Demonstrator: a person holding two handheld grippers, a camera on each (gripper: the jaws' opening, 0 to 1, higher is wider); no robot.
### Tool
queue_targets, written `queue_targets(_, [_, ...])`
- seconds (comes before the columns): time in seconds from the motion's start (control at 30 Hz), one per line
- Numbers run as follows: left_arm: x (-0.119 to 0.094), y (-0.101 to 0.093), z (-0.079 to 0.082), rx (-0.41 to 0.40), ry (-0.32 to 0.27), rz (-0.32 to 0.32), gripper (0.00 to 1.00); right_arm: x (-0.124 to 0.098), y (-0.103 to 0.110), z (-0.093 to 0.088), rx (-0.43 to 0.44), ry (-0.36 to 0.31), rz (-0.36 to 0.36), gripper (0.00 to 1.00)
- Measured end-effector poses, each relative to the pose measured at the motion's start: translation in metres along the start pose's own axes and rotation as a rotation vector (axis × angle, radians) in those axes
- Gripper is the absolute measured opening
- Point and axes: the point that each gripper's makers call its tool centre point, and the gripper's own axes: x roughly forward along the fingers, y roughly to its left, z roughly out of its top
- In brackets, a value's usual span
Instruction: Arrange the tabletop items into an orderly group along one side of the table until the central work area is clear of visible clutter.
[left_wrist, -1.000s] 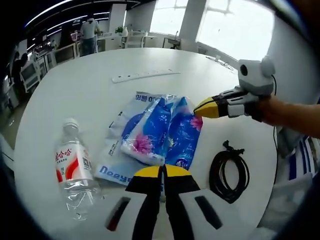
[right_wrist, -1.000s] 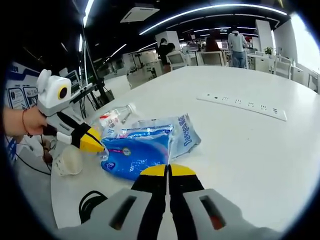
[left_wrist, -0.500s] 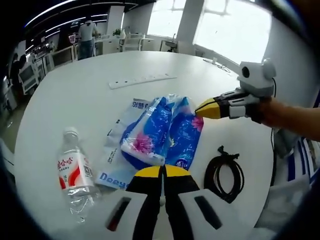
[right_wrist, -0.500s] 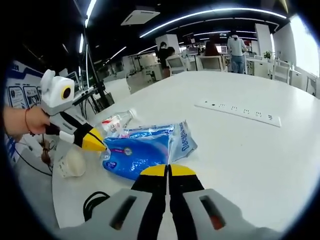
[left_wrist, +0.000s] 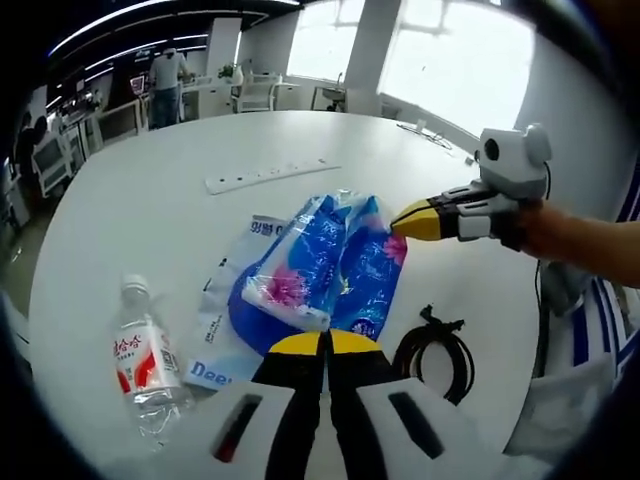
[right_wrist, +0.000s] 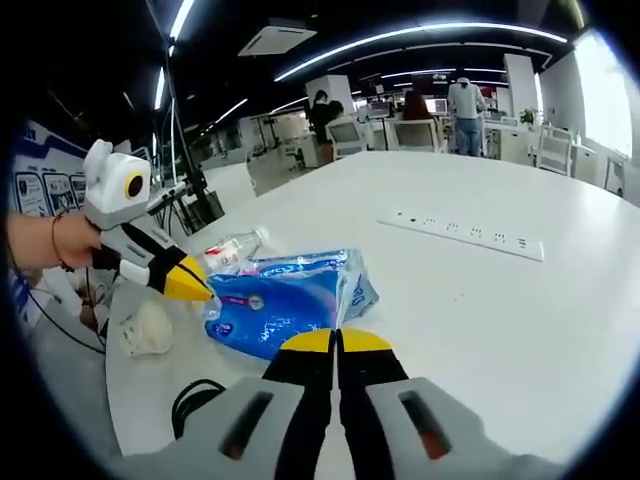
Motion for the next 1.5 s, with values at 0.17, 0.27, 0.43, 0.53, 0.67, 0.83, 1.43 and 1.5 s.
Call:
queue_targets(0.17, [0.0, -0.006, 0.005, 0.009, -0.01, -0.009, 0.0, -0.009, -0.001, 0.004, -0.004, -0.008, -0.012, 0.0])
queue_targets(0.27, [0.0, -0.009, 0.009, 0.009, -0.017, -0.014, 0.0, -0.013, -0.005, 0.007, -0.007, -0.016, -0.019, 0.0])
queue_targets(0.43, [0.0, -0.016, 0.016, 0.014, -0.03, -0.024, 0.0, -0.02, -0.009, 0.01, -0.01, -0.026, -0.033, 0.0])
queue_targets(0.53, [0.0, -0.02, 0.018, 0.018, -0.036, -0.031, 0.0, -0.025, -0.013, 0.009, -0.012, -0.028, -0.041, 0.0])
queue_targets(0.67, [0.0, -0.025, 0.02, 0.022, -0.042, -0.038, 0.0, -0.031, -0.015, 0.009, -0.014, -0.031, -0.048, 0.0])
queue_targets(0.83, [0.0, -0.03, 0.022, 0.024, -0.045, -0.044, 0.0, -0.037, -0.016, 0.009, -0.017, -0.035, -0.052, 0.0])
queue_targets(1.43, [0.001, -0.051, 0.038, 0.042, -0.056, -0.064, 0.0, -0.064, -0.025, 0.013, -0.019, -0.056, -0.073, 0.0])
queue_targets(1.5, [0.002, -0.054, 0.04, 0.04, -0.059, -0.067, 0.0, -0.068, -0.026, 0.014, -0.019, -0.059, -0.076, 0.0])
